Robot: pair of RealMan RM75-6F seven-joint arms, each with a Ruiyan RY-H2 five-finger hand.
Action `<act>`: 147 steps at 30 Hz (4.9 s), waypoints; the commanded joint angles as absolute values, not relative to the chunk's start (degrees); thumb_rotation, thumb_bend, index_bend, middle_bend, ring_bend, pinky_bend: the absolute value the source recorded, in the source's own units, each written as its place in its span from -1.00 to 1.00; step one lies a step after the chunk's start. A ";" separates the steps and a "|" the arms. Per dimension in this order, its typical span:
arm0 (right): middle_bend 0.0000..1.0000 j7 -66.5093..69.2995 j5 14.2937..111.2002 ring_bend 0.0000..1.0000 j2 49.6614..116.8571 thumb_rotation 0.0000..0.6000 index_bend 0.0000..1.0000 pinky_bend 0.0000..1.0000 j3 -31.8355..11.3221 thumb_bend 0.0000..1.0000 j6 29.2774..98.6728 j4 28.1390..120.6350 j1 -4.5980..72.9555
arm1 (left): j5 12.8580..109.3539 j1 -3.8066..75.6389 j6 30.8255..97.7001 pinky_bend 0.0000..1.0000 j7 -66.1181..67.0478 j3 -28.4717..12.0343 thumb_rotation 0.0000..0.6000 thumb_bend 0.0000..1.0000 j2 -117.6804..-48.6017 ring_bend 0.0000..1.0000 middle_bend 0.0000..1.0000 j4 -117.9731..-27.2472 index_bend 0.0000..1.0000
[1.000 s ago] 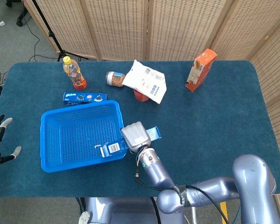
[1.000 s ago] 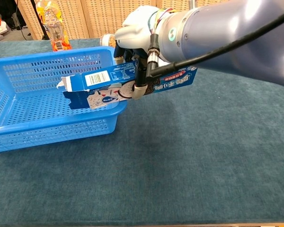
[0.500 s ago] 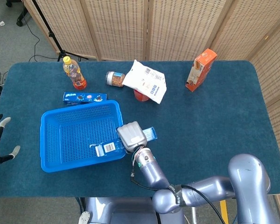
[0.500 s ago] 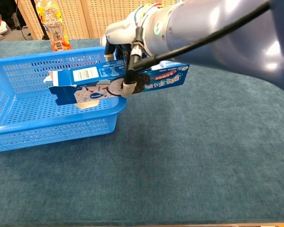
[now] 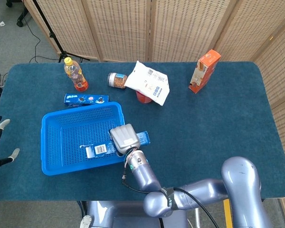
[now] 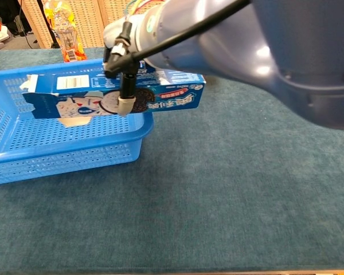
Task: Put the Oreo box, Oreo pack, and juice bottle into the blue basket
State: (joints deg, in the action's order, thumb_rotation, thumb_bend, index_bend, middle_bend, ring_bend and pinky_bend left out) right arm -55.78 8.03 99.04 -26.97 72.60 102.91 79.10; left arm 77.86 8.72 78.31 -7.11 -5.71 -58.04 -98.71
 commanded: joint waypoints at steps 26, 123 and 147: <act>-0.97 -54.49 7.61 -0.89 104.13 1.00 -0.42 0.04 -28.38 -0.49 67.54 95.96 84.28 | 76.79 9.08 76.97 -0.89 -8.08 -5.91 1.00 -0.43 -57.90 -1.00 -1.00 -98.14 -0.93; -1.00 -1.40 87.62 -1.00 75.57 1.00 -1.00 -0.07 4.07 -0.53 98.54 96.05 12.52 | 77.70 9.17 80.94 -0.91 13.25 -4.17 1.00 -0.43 -66.46 -1.00 -1.00 -96.45 -0.93; -1.00 -1.07 89.15 -1.00 75.28 1.00 -1.00 -0.07 0.16 -0.53 94.19 96.60 9.85 | 77.65 8.83 81.41 -0.91 12.23 -4.61 1.00 -0.43 -65.94 -1.00 -1.00 -98.23 -0.93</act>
State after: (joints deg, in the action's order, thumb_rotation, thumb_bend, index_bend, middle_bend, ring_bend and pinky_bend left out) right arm -1.13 89.18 75.31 0.21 94.24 96.56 9.90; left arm 77.98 8.72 81.77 12.62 -4.48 -66.07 -97.90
